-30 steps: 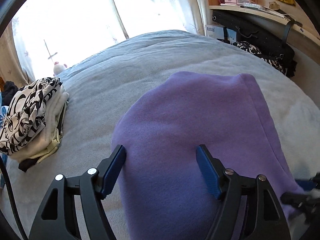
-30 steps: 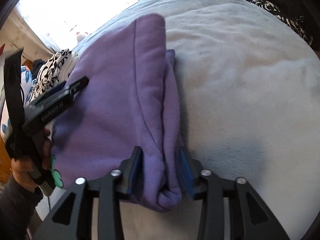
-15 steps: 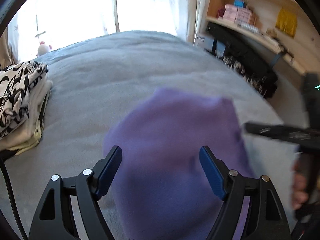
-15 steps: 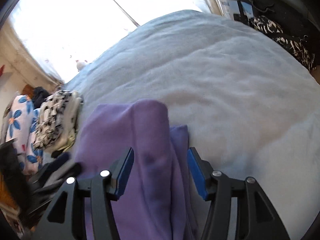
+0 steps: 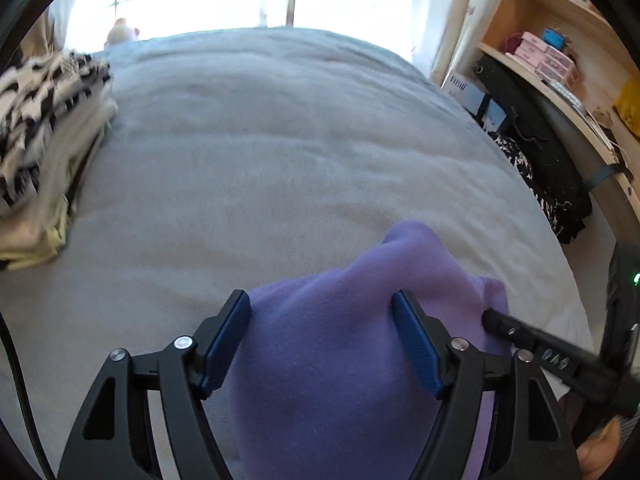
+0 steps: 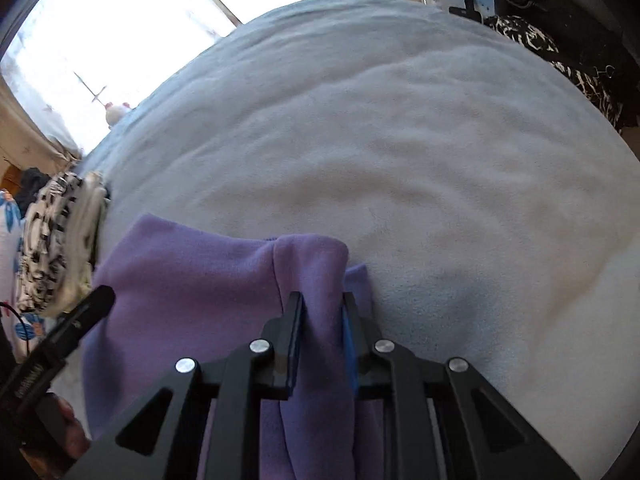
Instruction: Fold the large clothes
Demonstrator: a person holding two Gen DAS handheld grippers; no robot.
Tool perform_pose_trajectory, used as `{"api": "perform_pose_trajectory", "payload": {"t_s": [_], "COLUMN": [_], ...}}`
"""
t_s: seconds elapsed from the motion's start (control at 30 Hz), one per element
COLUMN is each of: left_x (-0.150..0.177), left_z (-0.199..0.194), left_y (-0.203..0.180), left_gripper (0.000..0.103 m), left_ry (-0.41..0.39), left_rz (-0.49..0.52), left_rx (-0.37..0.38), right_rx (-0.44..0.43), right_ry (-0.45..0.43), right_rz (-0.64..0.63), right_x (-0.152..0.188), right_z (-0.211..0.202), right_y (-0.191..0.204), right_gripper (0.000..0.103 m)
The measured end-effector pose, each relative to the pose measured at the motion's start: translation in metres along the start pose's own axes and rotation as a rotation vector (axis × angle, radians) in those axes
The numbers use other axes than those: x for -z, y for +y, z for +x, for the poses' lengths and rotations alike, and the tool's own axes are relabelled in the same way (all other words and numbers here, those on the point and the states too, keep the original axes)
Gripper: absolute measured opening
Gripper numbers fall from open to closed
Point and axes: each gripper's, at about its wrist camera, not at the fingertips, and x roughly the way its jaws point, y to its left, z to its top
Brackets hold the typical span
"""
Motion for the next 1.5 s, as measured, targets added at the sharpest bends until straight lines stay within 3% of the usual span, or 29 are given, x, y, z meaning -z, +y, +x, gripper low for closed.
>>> {"api": "perform_pose_trajectory", "payload": {"t_s": [0.1,0.17,0.27,0.47,0.67,0.97,1.13,1.27,1.4,1.5], "left_x": [0.001,0.002,0.005,0.007,0.02,0.052,0.07,0.085,0.094,0.099], "left_z": [0.008,0.011,0.009,-0.016,-0.046,-0.108,-0.133,-0.151,-0.163,-0.166], "left_y": [0.004,0.009,0.014,0.007,0.003,-0.001,0.004,0.001,0.001,0.001], "left_gripper": [0.079,0.083,0.084,0.085,0.085,0.085,0.085,0.085,0.085,0.085], "left_ry": [0.014,0.022,0.019,-0.014,0.001,0.008,0.042,0.054,0.068,0.088], "left_rz": [-0.019,-0.046,-0.068,-0.026,0.002,0.069,0.065,0.094,0.092,0.088], "left_rx": [0.0,0.015,0.034,-0.035,-0.035,-0.045,-0.005,0.006,0.045,0.078], "right_rx": [-0.005,0.004,-0.053,-0.112,-0.147,-0.104,-0.142,-0.186,-0.248,-0.248], "right_ry": [0.001,-0.011,-0.002,-0.021,-0.042,-0.023,-0.005,-0.008,0.002,0.006], "right_rz": [0.014,0.044,0.096,0.123,0.097,0.001,-0.03,-0.067,-0.077,-0.1], "right_x": [0.006,0.008,0.006,0.008,0.024,0.057,0.075,0.088,0.096,0.1], "right_z": [0.015,0.014,0.01,-0.025,-0.061,-0.106,-0.131,-0.155,-0.173,-0.18], "right_y": [-0.004,-0.01,-0.021,-0.023,-0.02,-0.019,-0.022,-0.02,-0.02,-0.019], "right_gripper": [0.027,0.044,0.049,0.049,0.049,0.052,0.053,0.072,0.082,0.097]}}
